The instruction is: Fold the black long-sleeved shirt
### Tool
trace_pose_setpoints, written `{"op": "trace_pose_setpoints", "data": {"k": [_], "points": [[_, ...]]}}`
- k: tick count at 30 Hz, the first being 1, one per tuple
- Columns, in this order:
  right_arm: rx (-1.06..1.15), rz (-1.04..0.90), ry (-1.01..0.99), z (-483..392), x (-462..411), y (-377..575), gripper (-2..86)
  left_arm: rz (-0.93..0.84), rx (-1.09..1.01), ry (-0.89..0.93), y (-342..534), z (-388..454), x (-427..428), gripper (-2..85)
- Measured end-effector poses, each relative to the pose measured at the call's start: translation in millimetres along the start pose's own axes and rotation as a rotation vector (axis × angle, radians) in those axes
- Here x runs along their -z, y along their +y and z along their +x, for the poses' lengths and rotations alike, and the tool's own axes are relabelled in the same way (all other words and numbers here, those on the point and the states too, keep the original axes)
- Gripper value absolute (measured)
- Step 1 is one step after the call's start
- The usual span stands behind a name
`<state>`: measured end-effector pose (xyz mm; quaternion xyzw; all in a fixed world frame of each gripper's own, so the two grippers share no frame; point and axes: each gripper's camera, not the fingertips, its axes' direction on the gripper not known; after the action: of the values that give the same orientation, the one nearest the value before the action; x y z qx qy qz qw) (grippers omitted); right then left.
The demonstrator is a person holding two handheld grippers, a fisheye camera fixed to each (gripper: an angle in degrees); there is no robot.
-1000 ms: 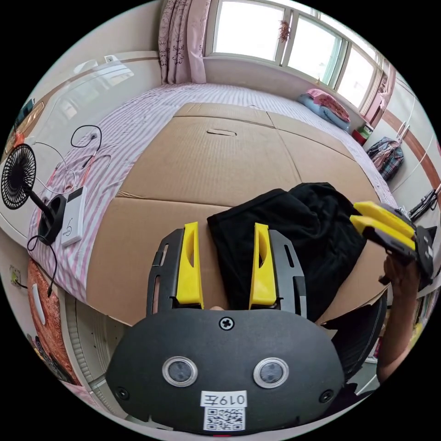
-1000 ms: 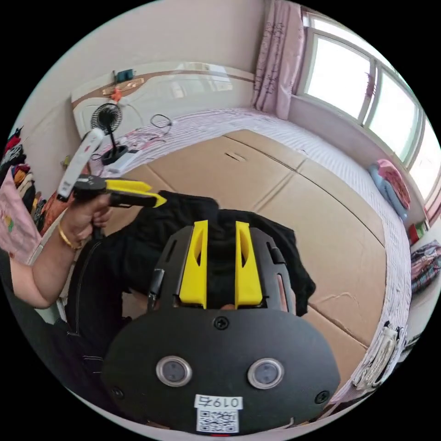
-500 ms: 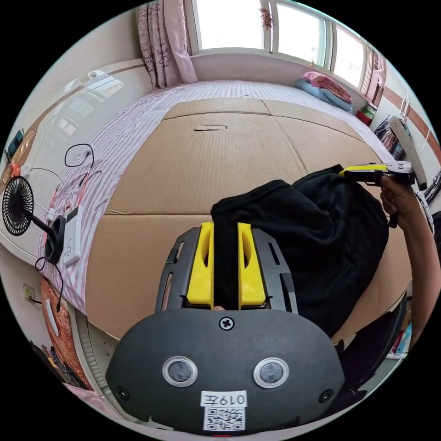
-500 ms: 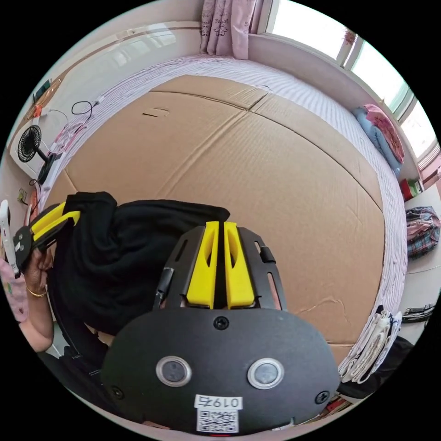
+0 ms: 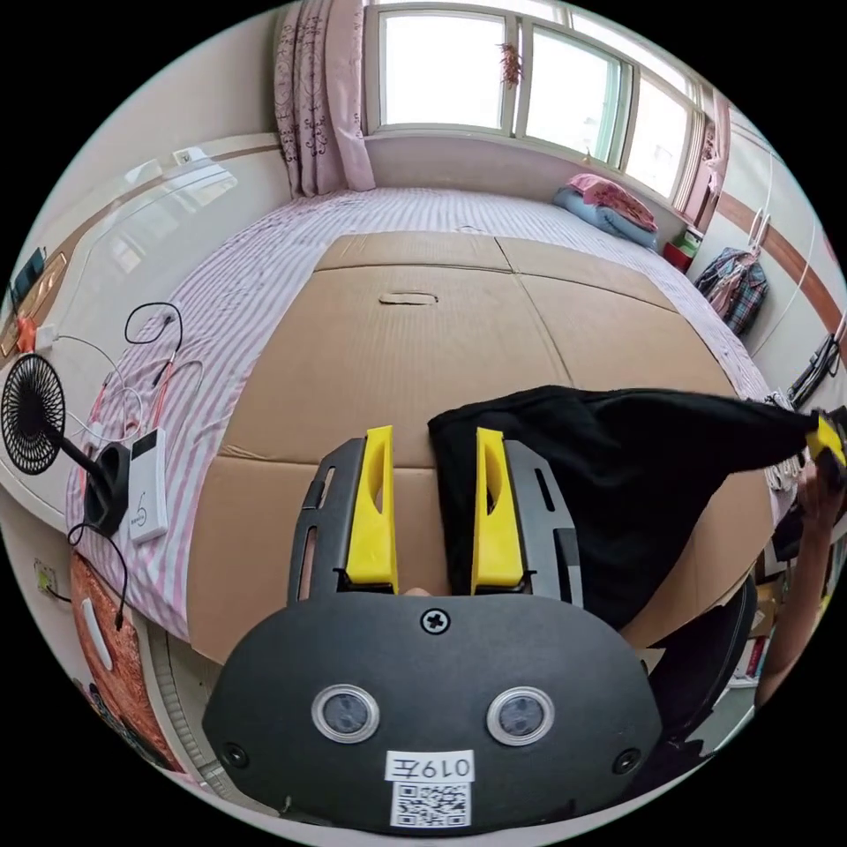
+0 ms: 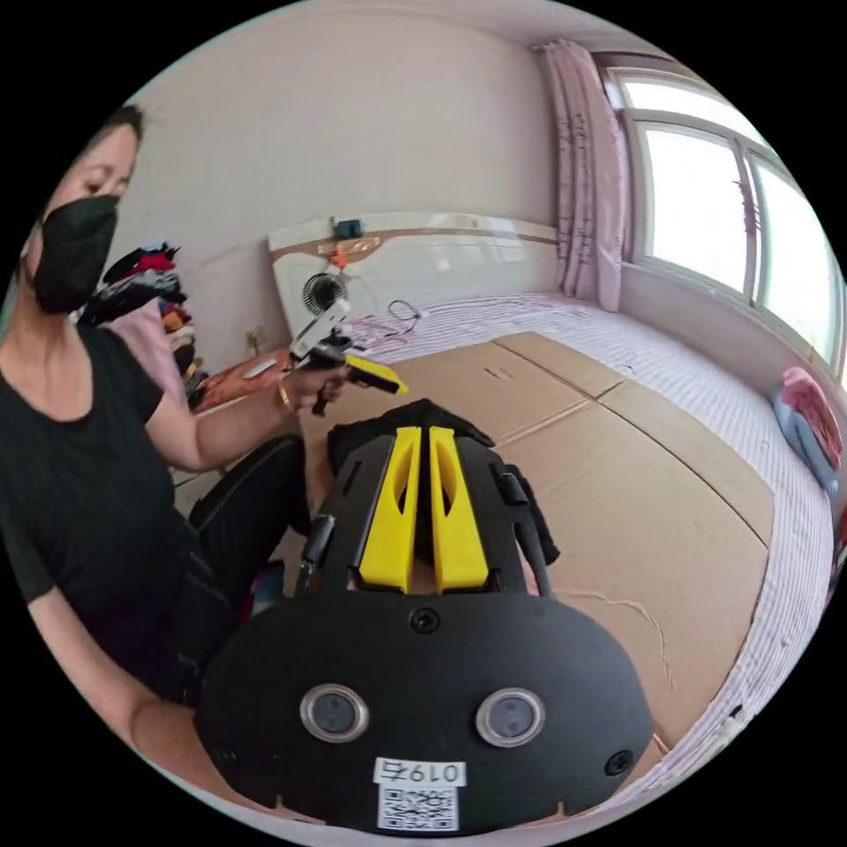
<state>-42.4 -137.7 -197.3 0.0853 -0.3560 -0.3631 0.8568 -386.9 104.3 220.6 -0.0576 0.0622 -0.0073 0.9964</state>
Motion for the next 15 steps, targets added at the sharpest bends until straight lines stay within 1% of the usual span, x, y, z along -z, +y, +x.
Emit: {"op": "trace_pose_setpoints", "data": {"k": [1, 3, 5, 7, 9, 11, 12, 13, 14, 15], "points": [[-0.012, -0.090, -0.042, -5, 2, 14, -0.7, 0.002, 0.022, 0.009, 6, -14, 5, 12.5], [-0.062, -0.229, -0.063, -7, 1, 37, -0.7, 0.013, 0.053, 0.028, 10, -29, 10, 12.6], [-0.134, -0.366, -0.056, -1, -5, 58, -0.5, 0.014, 0.031, 0.045, 4, -28, 9, 12.7], [-0.251, -0.528, -0.101, 16, -23, 81, -0.1, 0.005, 0.003, 0.035, -5, -17, -1, 12.8], [-0.302, -0.593, 0.008, 27, -27, 90, 0.2, -0.008, -0.018, 0.028, -16, -4, -14, 12.9], [-0.364, -0.591, 0.116, 43, -18, 89, 0.9, -0.017, -0.026, 0.021, -26, 4, -30, 13.1], [-0.385, -0.555, 0.176, 51, -7, 82, 3.1, -0.025, -0.025, 0.021, -29, 4, -34, 13.1], [-0.386, -0.479, 0.223, 59, 4, 66, 7.1, -0.033, -0.019, 0.014, -35, 3, -41, 13.4], [-0.373, -0.429, 0.235, 62, 8, 55, 8.1, -0.036, -0.024, 0.023, -41, 1, -48, 13.7], [-0.335, -0.319, 0.245, 67, 13, 29, 10.2, -0.044, -0.027, 0.033, -45, 0, -53, 13.9]]}}
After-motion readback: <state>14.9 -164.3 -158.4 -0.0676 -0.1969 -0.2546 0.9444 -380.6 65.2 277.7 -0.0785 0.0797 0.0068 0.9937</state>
